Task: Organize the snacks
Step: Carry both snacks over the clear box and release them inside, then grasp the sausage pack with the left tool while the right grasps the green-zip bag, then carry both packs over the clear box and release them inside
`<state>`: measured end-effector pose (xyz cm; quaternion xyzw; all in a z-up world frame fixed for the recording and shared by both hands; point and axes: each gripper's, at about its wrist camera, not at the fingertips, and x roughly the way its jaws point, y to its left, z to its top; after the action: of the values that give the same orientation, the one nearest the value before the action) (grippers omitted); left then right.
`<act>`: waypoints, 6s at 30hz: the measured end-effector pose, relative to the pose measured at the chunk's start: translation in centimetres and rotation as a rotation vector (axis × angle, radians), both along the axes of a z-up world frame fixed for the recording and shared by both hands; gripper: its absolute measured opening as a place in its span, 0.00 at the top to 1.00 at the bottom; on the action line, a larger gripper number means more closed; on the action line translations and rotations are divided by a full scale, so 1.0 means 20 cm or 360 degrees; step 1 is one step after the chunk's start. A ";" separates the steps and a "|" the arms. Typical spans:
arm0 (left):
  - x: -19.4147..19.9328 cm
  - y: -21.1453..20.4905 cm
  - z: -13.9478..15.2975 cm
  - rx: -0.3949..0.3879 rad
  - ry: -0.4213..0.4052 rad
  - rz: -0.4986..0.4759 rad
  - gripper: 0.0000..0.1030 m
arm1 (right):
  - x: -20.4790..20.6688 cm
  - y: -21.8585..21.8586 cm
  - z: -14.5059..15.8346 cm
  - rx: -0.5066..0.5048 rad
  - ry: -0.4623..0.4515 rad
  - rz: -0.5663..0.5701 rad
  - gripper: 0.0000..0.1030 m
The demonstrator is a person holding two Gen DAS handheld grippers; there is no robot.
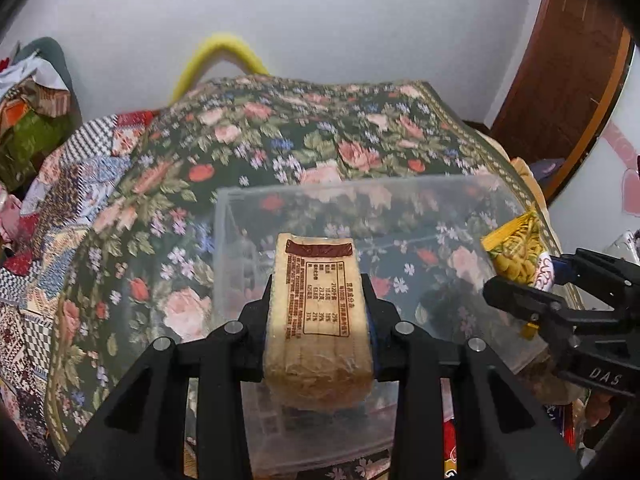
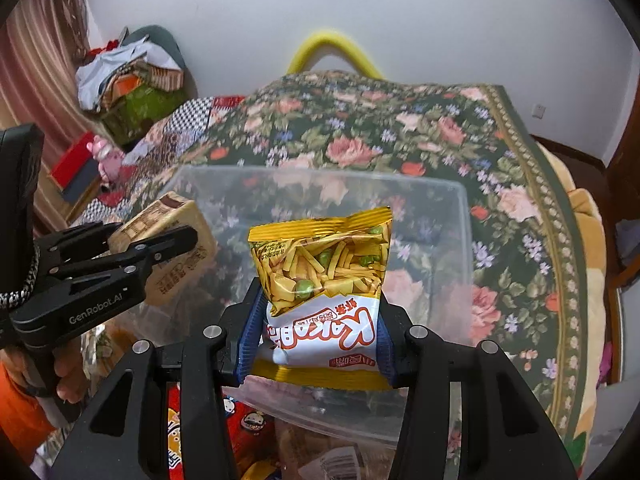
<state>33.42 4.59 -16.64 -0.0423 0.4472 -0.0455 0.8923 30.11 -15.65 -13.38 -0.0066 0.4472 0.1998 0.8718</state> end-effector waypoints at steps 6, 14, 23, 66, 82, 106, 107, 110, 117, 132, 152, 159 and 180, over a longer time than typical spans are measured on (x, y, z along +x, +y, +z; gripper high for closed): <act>-0.01 -0.01 -0.02 0.0026 0.0008 -0.0018 0.66 | 0.00 -0.01 0.00 -0.0001 -0.0006 -0.0034 0.55; -0.12 0.02 0.15 0.0043 -0.0105 -0.0025 0.64 | -0.08 -0.06 0.14 -0.0021 -0.0144 -0.0086 0.45; -0.35 0.15 0.36 0.0103 -0.0278 0.0018 0.39 | -0.24 -0.11 0.30 -0.0045 -0.0327 -0.0125 0.34; -0.75 0.47 -0.32 -0.0083 0.0145 0.0272 0.36 | -0.44 -0.21 -0.14 -0.0040 0.0006 -0.0224 0.14; -0.78 0.46 -0.31 -0.0053 0.0143 0.0289 0.65 | -0.49 -0.21 -0.11 0.0051 -0.0042 -0.0204 0.57; -0.82 0.33 0.24 -0.0019 -0.0209 0.0202 0.65 | -0.61 -0.24 0.21 0.0099 -0.0327 -0.0202 0.60; -0.81 0.32 0.26 -0.0019 -0.0225 0.0191 0.65 | -0.60 -0.24 0.23 0.0100 -0.0345 -0.0200 0.60; -0.77 0.27 0.32 -0.0030 -0.0259 0.0154 0.65 | -0.60 -0.22 0.27 0.0108 -0.0380 -0.0192 0.60; -0.62 0.15 0.40 -0.0057 -0.0303 0.0063 0.65 | -0.53 -0.18 0.32 0.0128 -0.0444 -0.0165 0.60; -0.27 -0.09 0.28 -0.0074 -0.0215 -0.0065 0.65 | -0.23 -0.06 0.20 0.0088 -0.0338 -0.0085 0.60; 0.00 -0.14 0.03 -0.0057 -0.0046 -0.0066 0.65 | -0.09 0.03 0.00 -0.0029 -0.0140 0.0038 0.59; -0.05 -0.16 0.09 -0.0015 -0.0097 -0.0079 0.65 | -0.10 0.03 0.00 -0.0062 -0.0102 0.0036 0.52; -0.51 0.00 0.43 0.0063 -0.0275 -0.0079 0.39 | -0.40 -0.17 0.29 -0.0032 -0.0292 -0.0134 0.20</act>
<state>23.27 4.56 -7.97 -0.0094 0.3702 -0.0622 0.9268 22.17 -18.98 -7.52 -0.0149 0.3674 0.1572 0.9166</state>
